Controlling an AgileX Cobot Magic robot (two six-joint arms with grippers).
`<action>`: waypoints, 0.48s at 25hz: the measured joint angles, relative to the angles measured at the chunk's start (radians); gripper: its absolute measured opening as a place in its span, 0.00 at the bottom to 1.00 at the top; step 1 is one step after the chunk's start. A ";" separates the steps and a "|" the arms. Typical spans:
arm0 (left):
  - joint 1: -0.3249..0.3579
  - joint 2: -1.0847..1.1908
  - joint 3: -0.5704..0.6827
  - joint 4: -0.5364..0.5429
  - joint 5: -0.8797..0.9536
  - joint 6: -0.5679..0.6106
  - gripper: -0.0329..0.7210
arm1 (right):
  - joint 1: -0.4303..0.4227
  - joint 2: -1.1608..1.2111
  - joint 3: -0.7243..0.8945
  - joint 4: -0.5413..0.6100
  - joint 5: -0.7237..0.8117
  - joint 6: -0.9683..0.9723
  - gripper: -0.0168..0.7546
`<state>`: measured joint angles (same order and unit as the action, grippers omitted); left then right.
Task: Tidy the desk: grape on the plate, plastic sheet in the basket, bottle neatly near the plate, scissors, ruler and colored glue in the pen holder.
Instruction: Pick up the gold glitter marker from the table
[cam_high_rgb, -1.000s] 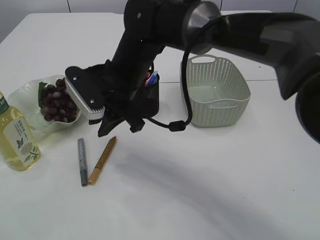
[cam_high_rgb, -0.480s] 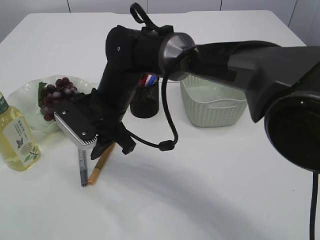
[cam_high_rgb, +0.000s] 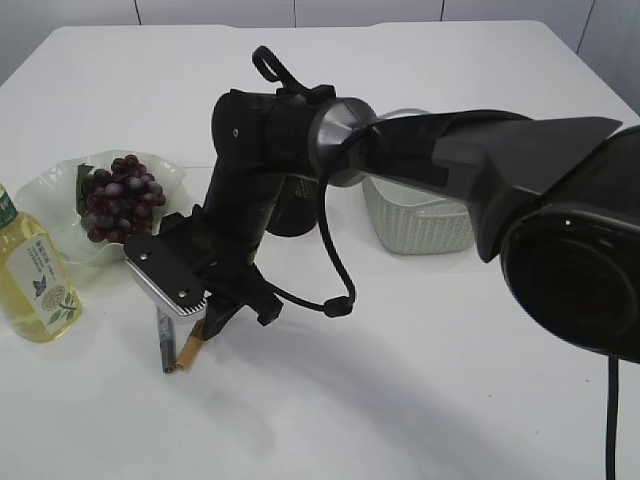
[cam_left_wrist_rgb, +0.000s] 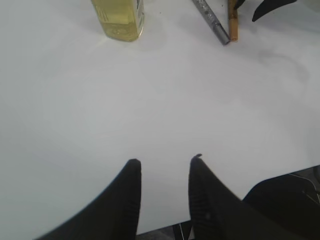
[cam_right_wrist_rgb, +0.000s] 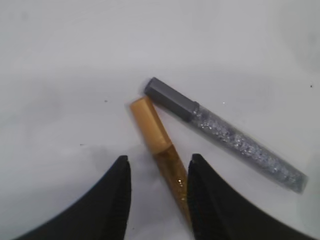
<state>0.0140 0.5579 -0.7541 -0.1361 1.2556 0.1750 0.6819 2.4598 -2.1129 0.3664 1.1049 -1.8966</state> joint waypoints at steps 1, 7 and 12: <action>0.000 0.000 0.000 0.000 0.000 0.000 0.36 | 0.000 0.000 -0.001 -0.002 -0.007 0.000 0.42; 0.000 0.000 0.000 0.000 0.000 0.000 0.36 | 0.000 0.022 -0.006 -0.021 -0.019 0.000 0.46; 0.000 0.000 0.000 0.000 0.000 0.000 0.36 | 0.000 0.042 -0.034 -0.032 -0.019 0.007 0.46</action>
<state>0.0140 0.5579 -0.7541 -0.1366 1.2556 0.1750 0.6819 2.5013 -2.1472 0.3342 1.0857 -1.8897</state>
